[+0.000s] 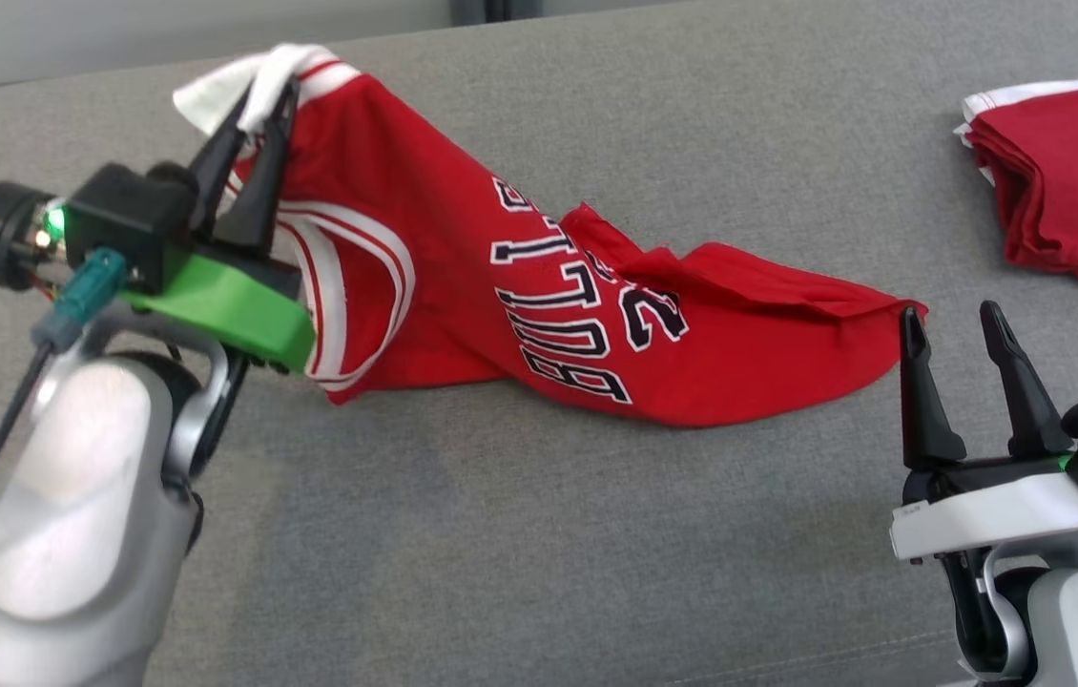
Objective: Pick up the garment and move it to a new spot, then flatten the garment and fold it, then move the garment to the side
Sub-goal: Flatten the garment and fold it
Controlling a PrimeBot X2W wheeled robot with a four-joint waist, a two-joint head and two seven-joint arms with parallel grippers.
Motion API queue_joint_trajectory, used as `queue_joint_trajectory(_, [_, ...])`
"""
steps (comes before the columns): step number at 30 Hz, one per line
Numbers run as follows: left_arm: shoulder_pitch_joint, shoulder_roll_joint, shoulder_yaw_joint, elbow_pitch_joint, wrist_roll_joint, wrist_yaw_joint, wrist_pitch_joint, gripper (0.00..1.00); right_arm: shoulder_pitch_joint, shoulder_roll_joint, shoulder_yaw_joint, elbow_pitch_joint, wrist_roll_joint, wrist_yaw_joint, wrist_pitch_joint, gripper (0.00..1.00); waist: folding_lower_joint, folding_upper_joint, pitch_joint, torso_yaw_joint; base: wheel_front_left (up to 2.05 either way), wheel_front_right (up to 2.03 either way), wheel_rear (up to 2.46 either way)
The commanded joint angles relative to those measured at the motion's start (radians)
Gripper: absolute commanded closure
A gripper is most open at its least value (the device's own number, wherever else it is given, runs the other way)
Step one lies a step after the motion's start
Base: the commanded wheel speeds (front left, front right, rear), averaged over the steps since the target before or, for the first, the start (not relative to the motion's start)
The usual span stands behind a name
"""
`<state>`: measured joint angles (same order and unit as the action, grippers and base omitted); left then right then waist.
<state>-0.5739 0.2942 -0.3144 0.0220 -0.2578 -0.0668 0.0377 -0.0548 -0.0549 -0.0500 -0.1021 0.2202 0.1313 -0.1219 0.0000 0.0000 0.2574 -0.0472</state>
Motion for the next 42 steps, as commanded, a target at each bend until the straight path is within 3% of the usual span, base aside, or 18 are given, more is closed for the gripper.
queue_joint_trajectory(1, [-0.057, 0.005, 0.006, 0.057, -0.007, -0.012, -0.027, 1.0, -0.019, 0.0, 0.008, 0.003, 0.006, -0.001, -0.005, 0.0, 0.0, 0.0, 0.058, -0.055, 0.0, 0.0, 0.0])
queue_joint_trajectory(10, [-0.344, -0.004, -0.031, 0.549, -0.047, -0.059, -0.199, 1.0, -0.087, 0.002, 0.05, 0.046, 0.024, -0.001, -0.04, 0.0, 0.0, 0.0, 0.157, -0.143, 0.0, 0.0, 0.0])
queue_joint_trajectory(11, [-0.359, -0.008, -0.037, 0.596, -0.063, -0.062, -0.2, 0.87, -0.092, 0.002, 0.054, 0.05, 0.024, -0.001, -0.044, 0.0, 0.0, 0.0, 0.162, -0.148, 0.0, 0.0, 0.0])
queue_joint_trajectory(12, [-0.375, -0.011, -0.042, 0.648, -0.078, -0.064, -0.208, 0.58, -0.097, 0.002, 0.057, 0.056, 0.026, -0.001, -0.048, 0.0, 0.0, 0.0, 0.167, -0.153, 0.0, 0.0, 0.0])
queue_joint_trajectory(13, [-0.382, -0.017, -0.049, 0.689, -0.094, -0.064, -0.207, 0.06, -0.1, 0.002, 0.059, 0.06, 0.026, -0.001, -0.052, 0.0, 0.0, 0.0, 0.169, -0.156, 0.0, 0.0, 0.0])
queue_joint_trajectory(14, [-0.391, -0.024, -0.056, 0.726, -0.105, -0.064, -0.219, 0.0, -0.101, 0.002, 0.061, 0.064, 0.026, -0.001, -0.055, 0.0, 0.0, 0.0, 0.172, -0.157, 0.0, 0.0, 0.0])
queue_joint_trajectory(21, [-0.341, -0.054, -0.095, 0.826, -0.151, -0.061, -0.288, 0.0, -0.111, -0.009, 0.054, 0.07, 0.009, -0.001, -0.059, 0.0, 0.0, 0.0, 0.164, -0.125, 0.0, 0.0, 0.0])
queue_joint_trajectory(23, [-0.306, -0.066, -0.081, 0.8, -0.143, -0.027, -0.299, 0.0, -0.109, -0.015, 0.055, 0.062, 0.002, -0.001, -0.061, 0.0, 0.0, 0.0, 0.151, -0.11, 0.0, 0.0, 0.0])
queue_joint_trajectory(28, [-0.129, -0.075, 0.007, 0.542, -0.103, 0.084, -0.302, 0.0, -0.101, -0.035, 0.044, 0.022, -0.018, -0.001, -0.048, 0.0, 0.0, 0.0, 0.113, -0.068, 0.0, 0.0, 0.0])
queue_joint_trajectory(33, [0.092, -0.083, 0.064, 0.279, -0.041, 0.158, -0.301, 0.0, -0.082, -0.051, 0.035, -0.008, -0.036, -0.001, -0.02, 0.0, 0.0, 0.0, 0.066, -0.032, 0.0, 0.0, 0.0])
queue_joint_trajectory(42, [0.386, -0.073, 0.093, 0.038, 0.012, 0.233, -0.301, 0.0, -0.027, -0.064, 0.015, -0.033, -0.052, -0.001, 0.023, 0.0, 0.0, 0.0, -0.004, 0.011, 0.0, 0.0, 0.0])
